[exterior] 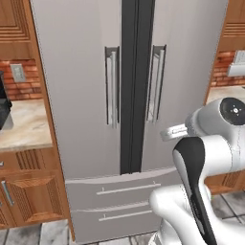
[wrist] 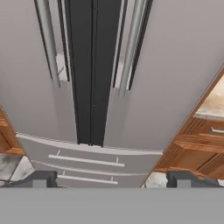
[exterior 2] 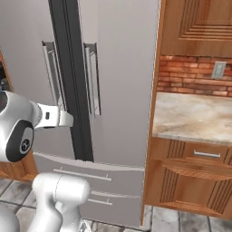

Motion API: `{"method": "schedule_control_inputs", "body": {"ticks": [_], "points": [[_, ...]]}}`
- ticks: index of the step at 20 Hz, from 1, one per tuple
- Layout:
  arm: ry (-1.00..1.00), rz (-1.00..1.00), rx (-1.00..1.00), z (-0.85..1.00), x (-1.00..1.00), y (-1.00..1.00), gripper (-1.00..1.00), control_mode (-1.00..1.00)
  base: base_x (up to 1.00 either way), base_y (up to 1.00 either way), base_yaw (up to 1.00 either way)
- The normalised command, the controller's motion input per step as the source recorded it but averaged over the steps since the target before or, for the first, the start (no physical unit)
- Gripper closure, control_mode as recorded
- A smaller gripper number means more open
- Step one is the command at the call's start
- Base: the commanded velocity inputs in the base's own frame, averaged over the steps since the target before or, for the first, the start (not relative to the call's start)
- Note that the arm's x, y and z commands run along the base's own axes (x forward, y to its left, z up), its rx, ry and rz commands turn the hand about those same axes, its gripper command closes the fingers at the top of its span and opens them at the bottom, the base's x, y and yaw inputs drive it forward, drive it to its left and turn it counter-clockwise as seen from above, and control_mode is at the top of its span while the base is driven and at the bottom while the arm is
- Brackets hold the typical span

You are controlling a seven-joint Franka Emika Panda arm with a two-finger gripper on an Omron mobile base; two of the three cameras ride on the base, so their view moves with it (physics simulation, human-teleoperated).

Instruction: Take the cakes from the fridge and place them on the empty tray on the dining counter.

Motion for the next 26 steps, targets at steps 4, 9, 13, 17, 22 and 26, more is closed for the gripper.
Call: {"method": "schedule_control_inputs", "body": {"ticks": [4, 9, 13, 17, 22, 26], "points": [[0.0, 0.0, 0.0, 0.0, 0.0, 0.0, -1.0, 1.0, -0.47, 0.41, 0.02], [0.0, 0.0, 0.0, 0.0, 0.0, 0.0, -1.0, 1.0, -0.03, 0.26, 0.0], [0.0, 0.0, 0.0, 0.0, 0.0, 0.0, -1.0, 1.0, 0.0, 0.18, 0.0], [0.0, 0.0, 0.0, 0.0, 0.0, 0.0, -1.0, 1.0, -0.03, 0.22, 0.0], [0.0, 0.0, 0.0, 0.0, 0.0, 0.0, -1.0, 1.0, 0.0, 0.4, 0.0], [0.0, 0.0, 0.0, 0.0, 0.0, 0.0, -1.0, 1.0, 0.0, 0.38, 0.0]]}}
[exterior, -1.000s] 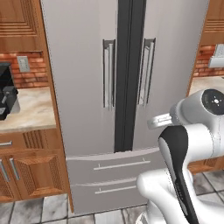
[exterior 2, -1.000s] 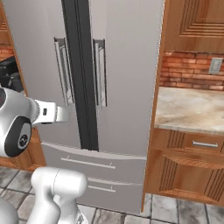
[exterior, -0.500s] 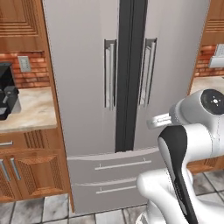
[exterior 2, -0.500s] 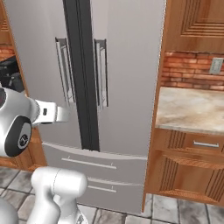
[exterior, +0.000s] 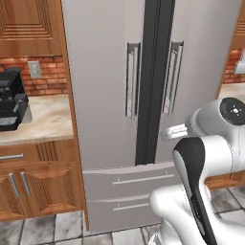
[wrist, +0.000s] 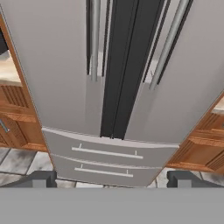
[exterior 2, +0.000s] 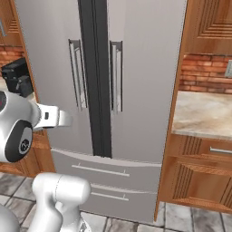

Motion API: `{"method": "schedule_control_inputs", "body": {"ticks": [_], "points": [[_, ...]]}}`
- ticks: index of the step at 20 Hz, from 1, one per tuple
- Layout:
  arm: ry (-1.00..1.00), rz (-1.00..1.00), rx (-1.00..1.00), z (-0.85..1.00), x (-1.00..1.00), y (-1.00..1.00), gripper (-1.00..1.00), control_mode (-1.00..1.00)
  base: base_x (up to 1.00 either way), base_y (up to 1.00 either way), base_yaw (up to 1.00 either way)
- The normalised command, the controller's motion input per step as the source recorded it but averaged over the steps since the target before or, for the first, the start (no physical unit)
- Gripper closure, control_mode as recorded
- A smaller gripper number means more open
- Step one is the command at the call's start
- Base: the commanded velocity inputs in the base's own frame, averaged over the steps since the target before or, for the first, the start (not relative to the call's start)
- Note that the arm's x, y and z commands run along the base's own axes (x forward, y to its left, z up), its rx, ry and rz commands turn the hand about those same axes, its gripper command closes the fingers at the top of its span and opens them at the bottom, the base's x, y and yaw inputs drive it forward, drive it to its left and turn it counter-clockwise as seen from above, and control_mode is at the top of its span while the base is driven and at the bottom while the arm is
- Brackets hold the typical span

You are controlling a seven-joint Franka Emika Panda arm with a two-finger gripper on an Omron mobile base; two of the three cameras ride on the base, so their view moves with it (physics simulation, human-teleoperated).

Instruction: Take the cakes from the fridge and place them on the empty tray on the dining counter.

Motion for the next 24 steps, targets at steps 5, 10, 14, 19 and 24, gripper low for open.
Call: {"method": "schedule_control_inputs", "body": {"ticks": [5, 10, 14, 19, 24], "points": [[0.0, 0.0, 0.0, 0.0, 0.0, 0.0, -1.0, 1.0, -0.01, 0.02, 0.0], [0.0, 0.0, 0.0, 0.0, 0.0, 0.0, -1.0, 1.0, 0.0, 0.0, 0.0], [-0.03, 0.0, 0.0, 0.0, 0.0, -0.21, -1.0, -1.0, 0.0, 0.0, 0.0], [-0.11, 0.0, 0.01, 0.02, 0.24, -0.61, -1.0, -1.0, 0.0, 0.0, 0.0], [-0.04, 0.0, 0.05, 0.3, 0.46, -0.44, -1.0, -1.0, 0.0, 0.0, 0.0]]}}
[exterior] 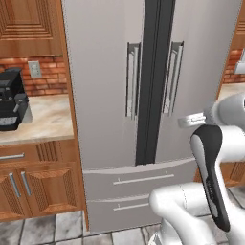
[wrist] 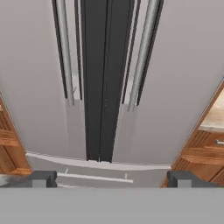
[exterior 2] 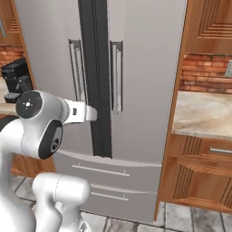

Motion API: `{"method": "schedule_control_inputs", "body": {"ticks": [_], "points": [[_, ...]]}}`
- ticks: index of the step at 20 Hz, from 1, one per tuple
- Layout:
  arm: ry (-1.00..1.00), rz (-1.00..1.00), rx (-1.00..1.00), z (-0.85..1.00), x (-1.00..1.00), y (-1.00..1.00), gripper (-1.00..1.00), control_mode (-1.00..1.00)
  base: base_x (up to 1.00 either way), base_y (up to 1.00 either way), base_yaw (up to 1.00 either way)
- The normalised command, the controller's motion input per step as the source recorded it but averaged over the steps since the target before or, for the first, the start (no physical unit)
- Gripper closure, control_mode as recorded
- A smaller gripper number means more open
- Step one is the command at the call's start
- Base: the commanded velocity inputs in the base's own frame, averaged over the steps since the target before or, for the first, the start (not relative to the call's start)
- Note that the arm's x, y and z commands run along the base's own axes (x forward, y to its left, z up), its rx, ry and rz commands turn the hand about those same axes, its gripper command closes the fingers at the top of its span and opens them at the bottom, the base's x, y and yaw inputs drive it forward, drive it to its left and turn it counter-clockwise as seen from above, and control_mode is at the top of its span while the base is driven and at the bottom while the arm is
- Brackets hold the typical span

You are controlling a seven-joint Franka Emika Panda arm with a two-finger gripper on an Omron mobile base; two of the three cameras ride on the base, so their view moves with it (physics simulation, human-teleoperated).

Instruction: Take the cakes from the fridge and place them on the empty tray on the dining counter.

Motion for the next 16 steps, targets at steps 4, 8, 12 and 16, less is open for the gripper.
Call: {"method": "schedule_control_inputs", "body": {"ticks": [4, 8, 12, 16], "points": [[0.0, -0.03, 0.14, 0.47, 0.8, -0.49, -1.0, -1.0, 0.0, 0.0, 0.0], [0.07, -0.03, 0.16, 0.57, 0.8, -0.38, -1.0, -1.0, 0.0, 0.0, 0.0], [0.08, -0.05, 0.13, 0.36, 0.81, -0.17, -1.0, -1.0, 0.0, 0.0, 0.0], [0.0, -0.02, 0.03, 0.03, 0.76, 0.0, -1.0, -1.0, 0.0, 0.0, 0.0]]}}
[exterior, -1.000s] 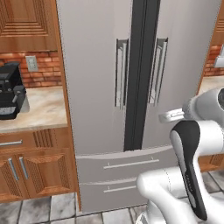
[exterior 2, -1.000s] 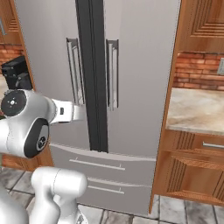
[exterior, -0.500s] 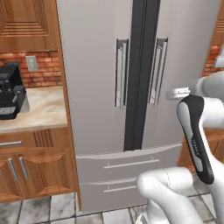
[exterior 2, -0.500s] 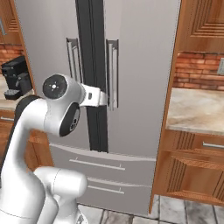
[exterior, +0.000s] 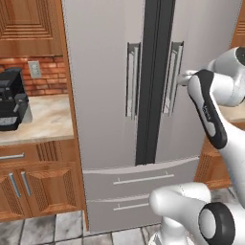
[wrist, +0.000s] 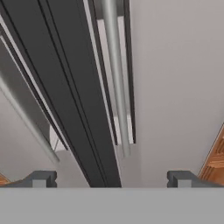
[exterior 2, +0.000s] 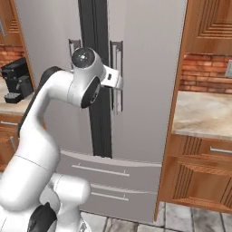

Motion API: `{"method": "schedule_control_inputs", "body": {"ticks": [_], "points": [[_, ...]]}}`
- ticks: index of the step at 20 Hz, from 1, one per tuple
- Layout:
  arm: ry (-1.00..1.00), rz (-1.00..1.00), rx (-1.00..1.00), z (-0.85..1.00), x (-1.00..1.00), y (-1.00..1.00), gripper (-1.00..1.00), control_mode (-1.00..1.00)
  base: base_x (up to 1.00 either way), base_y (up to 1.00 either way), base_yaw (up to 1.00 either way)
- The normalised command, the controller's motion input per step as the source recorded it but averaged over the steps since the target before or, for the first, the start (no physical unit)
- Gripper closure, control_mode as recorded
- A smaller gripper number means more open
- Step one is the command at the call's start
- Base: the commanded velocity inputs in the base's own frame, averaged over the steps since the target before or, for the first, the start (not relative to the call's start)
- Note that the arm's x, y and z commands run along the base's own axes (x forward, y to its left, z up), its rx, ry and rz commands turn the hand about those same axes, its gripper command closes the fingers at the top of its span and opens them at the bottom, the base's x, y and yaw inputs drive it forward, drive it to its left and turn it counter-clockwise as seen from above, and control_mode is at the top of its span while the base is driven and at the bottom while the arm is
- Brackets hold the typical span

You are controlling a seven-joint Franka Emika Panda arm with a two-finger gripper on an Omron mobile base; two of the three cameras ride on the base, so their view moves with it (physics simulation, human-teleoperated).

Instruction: Take the cakes from the fridge and place them on the empty tray on the dining counter.

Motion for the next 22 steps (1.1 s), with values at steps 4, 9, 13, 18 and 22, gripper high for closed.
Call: {"method": "schedule_control_inputs", "body": {"ticks": [4, 9, 13, 18, 22], "points": [[-0.08, 0.0, 0.0, -0.12, 0.77, 0.0, -1.0, -1.0, 0.0, 0.0, 0.0], [-0.16, 0.0, 0.0, -0.33, 0.74, 0.0, -1.0, -1.0, 0.0, 0.0, 0.0], [-0.08, 0.0, 0.0, -0.2, 0.68, 0.0, -1.0, -1.0, 0.0, 0.0, 0.0], [0.04, 0.0, 0.0, 0.0, 0.59, -0.21, -1.0, -1.0, 0.0, 0.0, 0.0], [0.01, 0.0, 0.0, 0.0, 0.54, -0.29, -1.0, -1.0, 0.0, 0.0, 0.0]]}}
